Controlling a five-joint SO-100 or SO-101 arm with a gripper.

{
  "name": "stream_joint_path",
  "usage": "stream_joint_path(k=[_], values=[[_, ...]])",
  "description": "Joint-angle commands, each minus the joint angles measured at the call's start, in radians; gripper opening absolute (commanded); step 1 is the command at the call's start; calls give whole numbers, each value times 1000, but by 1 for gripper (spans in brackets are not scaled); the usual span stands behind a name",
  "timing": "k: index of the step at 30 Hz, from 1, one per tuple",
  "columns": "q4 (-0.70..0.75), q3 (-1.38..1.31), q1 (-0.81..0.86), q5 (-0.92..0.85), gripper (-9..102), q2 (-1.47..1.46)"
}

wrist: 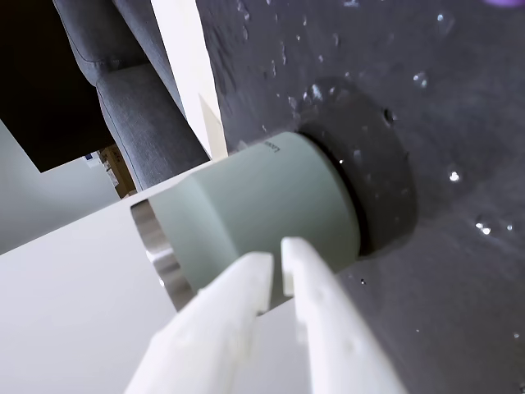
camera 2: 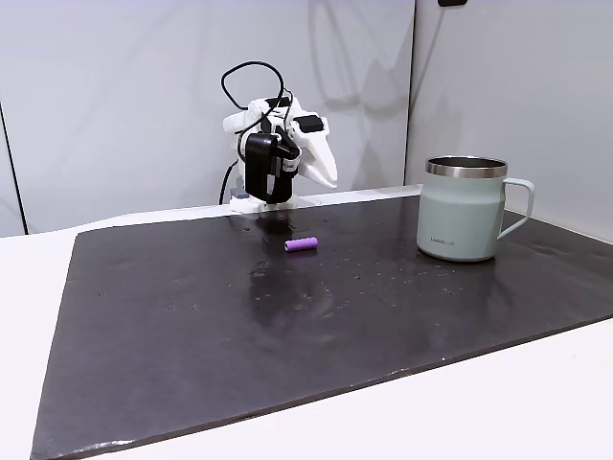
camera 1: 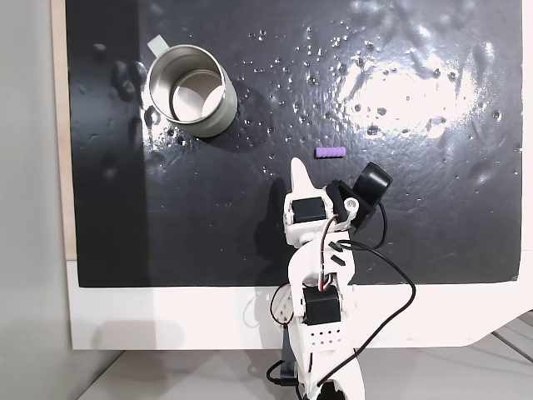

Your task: Grasp a pengrip and put it in the cup.

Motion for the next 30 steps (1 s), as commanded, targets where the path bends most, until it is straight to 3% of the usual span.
stream_joint_path(k=[1, 7, 20, 30], values=[[40, -61, -12, 0, 0, 12], [189, -333, -71, -8, 0, -34], [448, -923, 60, -6, 0, -676], [664, -1266, 138, -72, 15, -1126]])
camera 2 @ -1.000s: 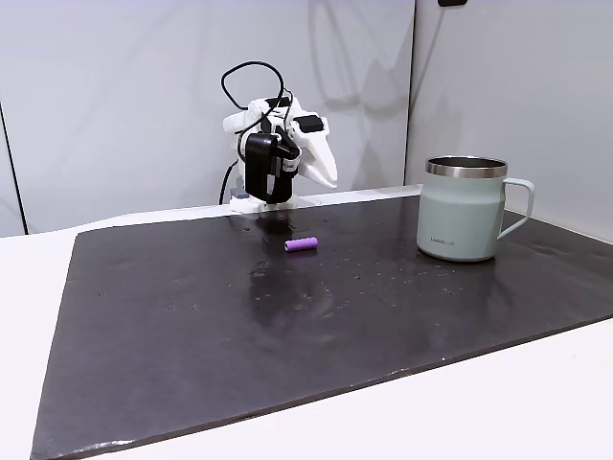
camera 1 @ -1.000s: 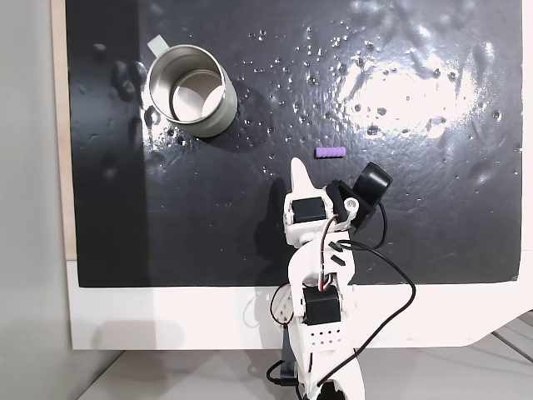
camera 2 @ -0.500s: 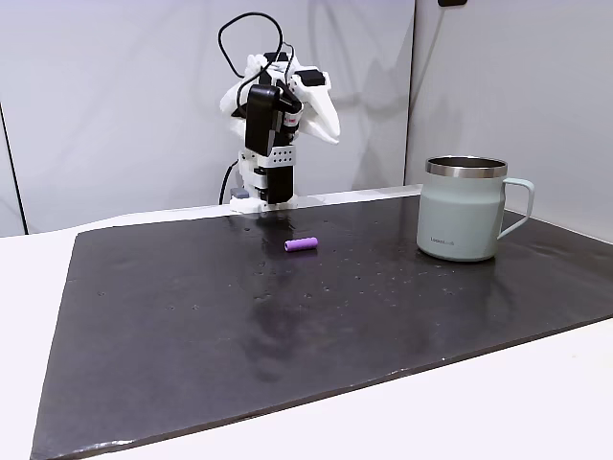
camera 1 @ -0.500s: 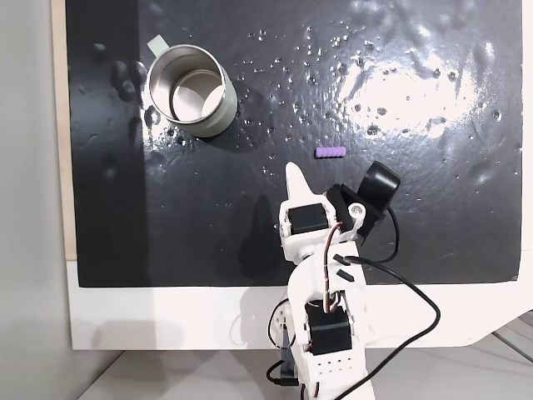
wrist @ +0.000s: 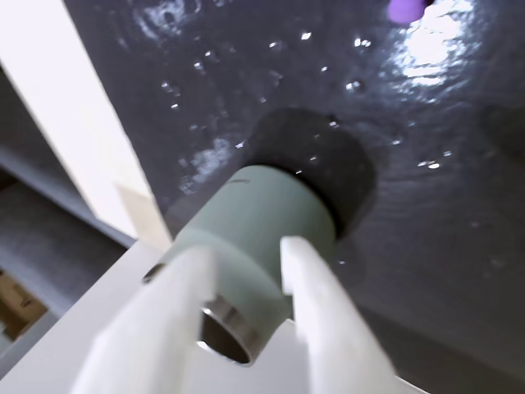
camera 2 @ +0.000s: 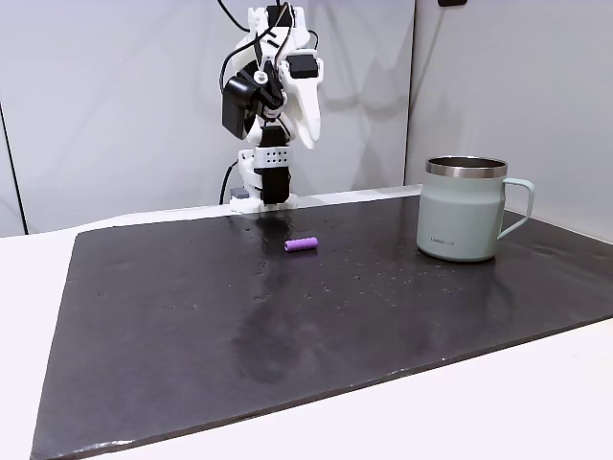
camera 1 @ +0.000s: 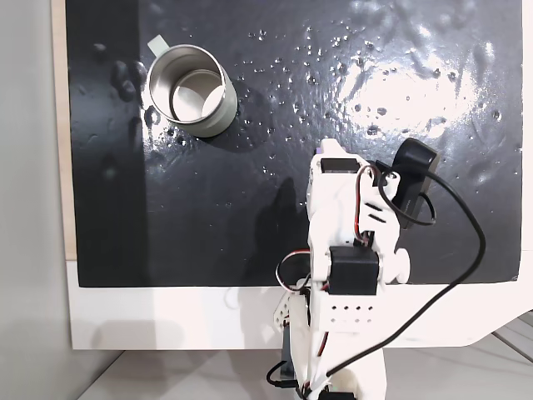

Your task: Grasp a pengrip and put it in the cup.

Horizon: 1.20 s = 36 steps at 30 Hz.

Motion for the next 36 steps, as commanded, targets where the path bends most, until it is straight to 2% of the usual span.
stream_joint_path(k=[1, 10, 16, 36], values=[[87, -166, 26, -48, 17, -135], [167, -288, 112, -89, 18, -434], [126, -344, 141, -141, 22, -607], [-51, -262, 135, -150, 18, -879]])
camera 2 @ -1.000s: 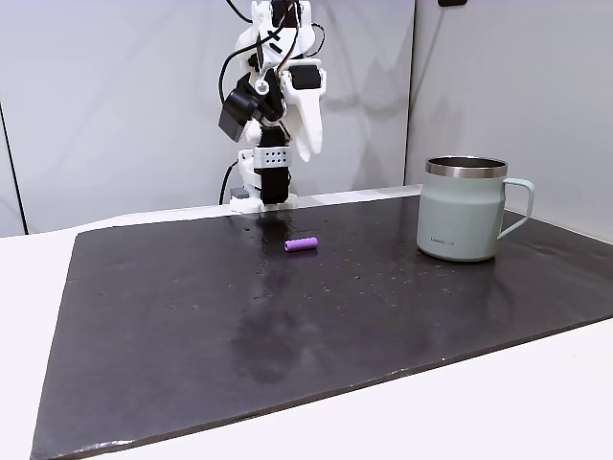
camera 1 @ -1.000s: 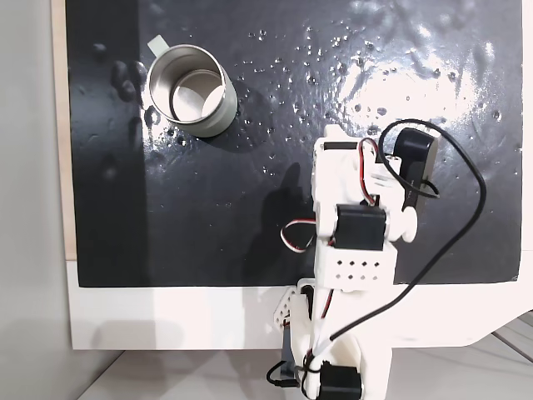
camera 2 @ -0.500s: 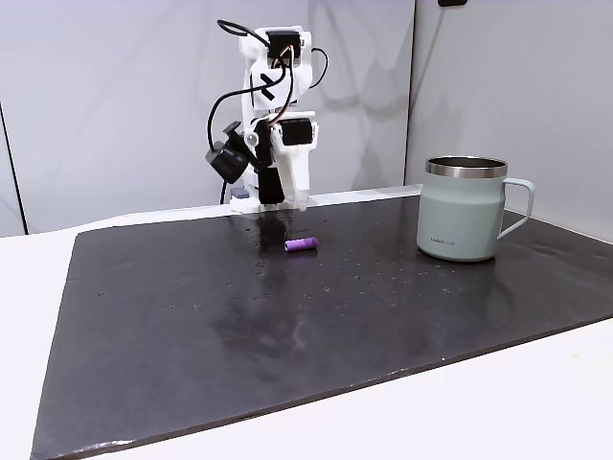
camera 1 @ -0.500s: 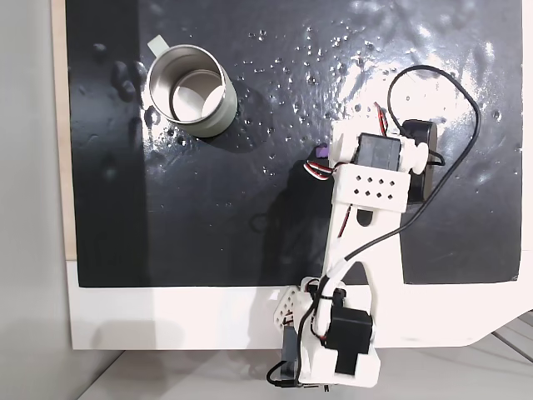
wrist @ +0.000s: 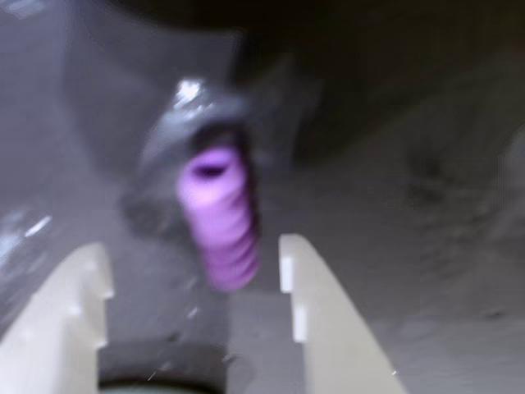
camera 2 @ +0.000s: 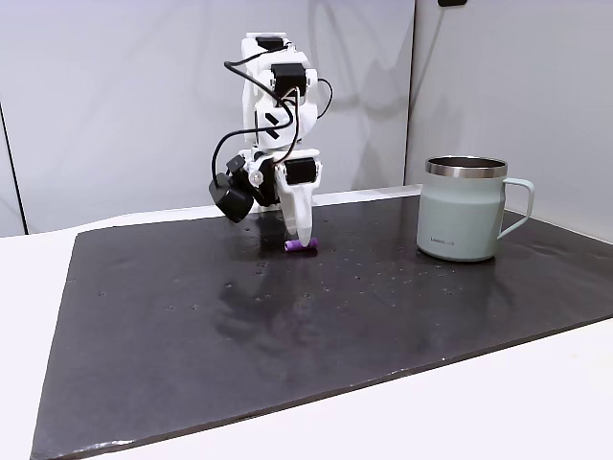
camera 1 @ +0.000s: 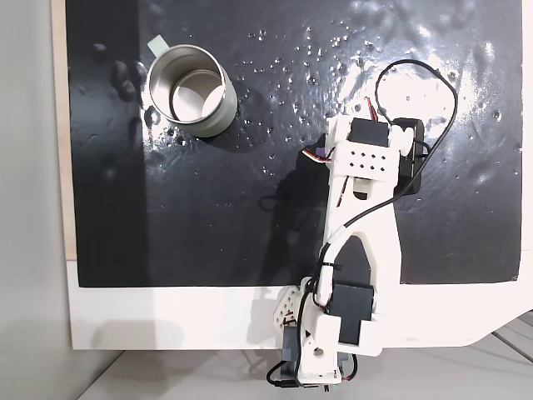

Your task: Grasp a pengrip and put it in the cup.

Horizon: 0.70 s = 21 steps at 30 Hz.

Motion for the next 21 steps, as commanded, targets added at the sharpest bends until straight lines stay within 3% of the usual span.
stream_joint_path(k=[1, 6, 10, 15, 21], values=[[-49, -8, 20, -15, 18, -18], [-63, -14, 18, -20, 13, -55], [-71, -15, 3, -11, 0, -64], [-34, -55, -12, 28, 0, -32], [120, -183, -38, 74, 0, 123]])
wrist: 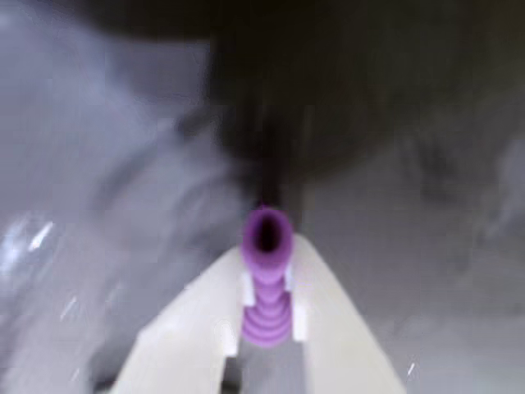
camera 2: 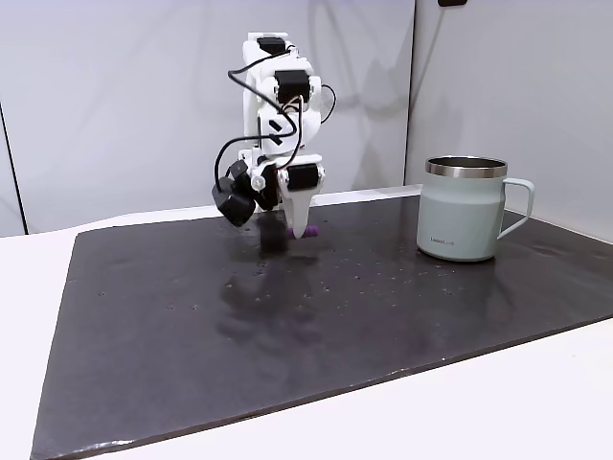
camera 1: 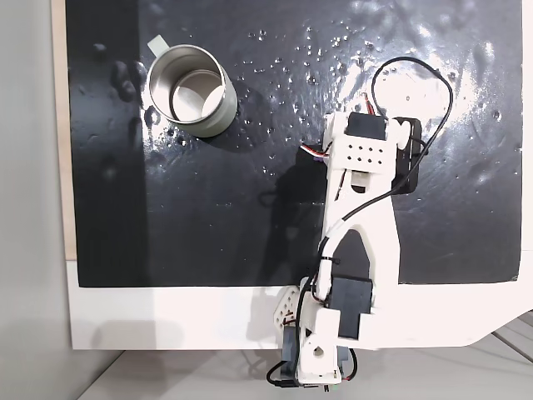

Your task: Grasp a pengrip and put it in the cup.

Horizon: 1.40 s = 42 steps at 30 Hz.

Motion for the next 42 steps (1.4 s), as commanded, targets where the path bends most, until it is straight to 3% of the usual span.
stream_joint_path(k=[1, 11, 16, 31, 42], values=[[100, -123, -26, 32, 0, 155], [351, -337, -92, 48, 0, 465], [411, -426, -138, 52, 0, 499], [419, -767, -522, 144, 0, 163], [399, -1137, -566, 127, 0, -149]])
